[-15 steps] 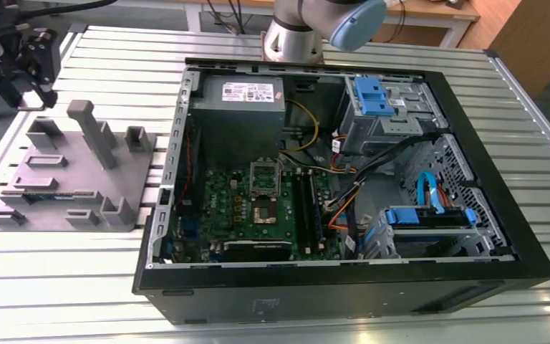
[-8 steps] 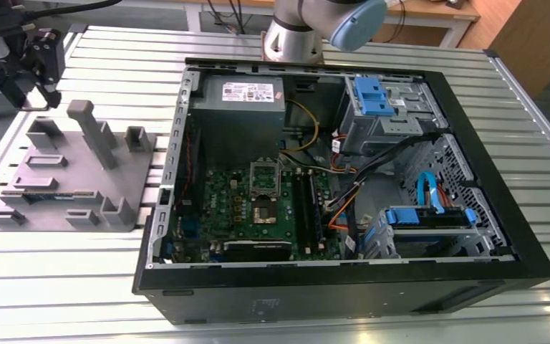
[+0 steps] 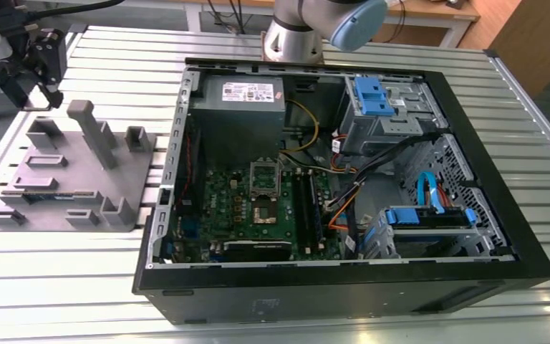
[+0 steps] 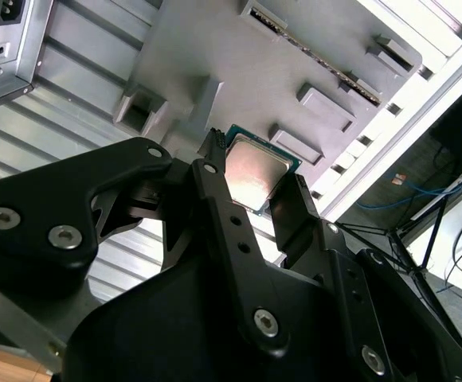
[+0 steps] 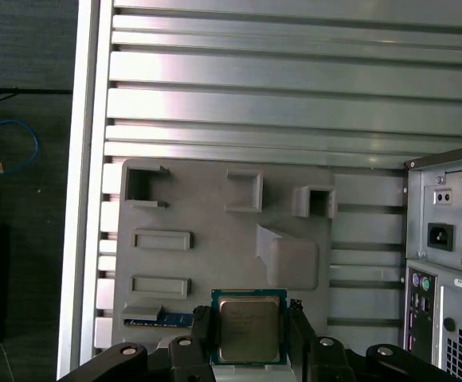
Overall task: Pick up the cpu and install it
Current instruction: 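Pick up the cpu and move it towards the insertion slot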
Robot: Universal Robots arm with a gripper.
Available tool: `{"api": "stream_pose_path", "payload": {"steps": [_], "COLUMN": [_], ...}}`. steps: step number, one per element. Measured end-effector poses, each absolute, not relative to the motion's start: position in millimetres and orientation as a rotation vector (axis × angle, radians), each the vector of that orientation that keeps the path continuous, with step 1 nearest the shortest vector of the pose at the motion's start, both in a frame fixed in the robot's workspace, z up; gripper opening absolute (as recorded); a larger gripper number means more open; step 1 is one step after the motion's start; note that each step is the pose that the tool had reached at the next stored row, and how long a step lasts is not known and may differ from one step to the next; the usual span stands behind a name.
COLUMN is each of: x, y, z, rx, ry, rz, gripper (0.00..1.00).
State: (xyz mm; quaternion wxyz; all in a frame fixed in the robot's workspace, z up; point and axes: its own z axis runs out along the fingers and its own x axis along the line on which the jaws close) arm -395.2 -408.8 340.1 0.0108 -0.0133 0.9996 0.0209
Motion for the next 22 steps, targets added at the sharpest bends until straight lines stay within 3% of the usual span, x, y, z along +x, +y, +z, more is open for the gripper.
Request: {"api": "stream_pose_path", "payload": {"steps": [22], "x": [-379.7], "y": [-408.8], "z": [339.9], "rx": [-0.042], "ry": [3.119], "rz": [0.065], "gripper": [0.47]}}
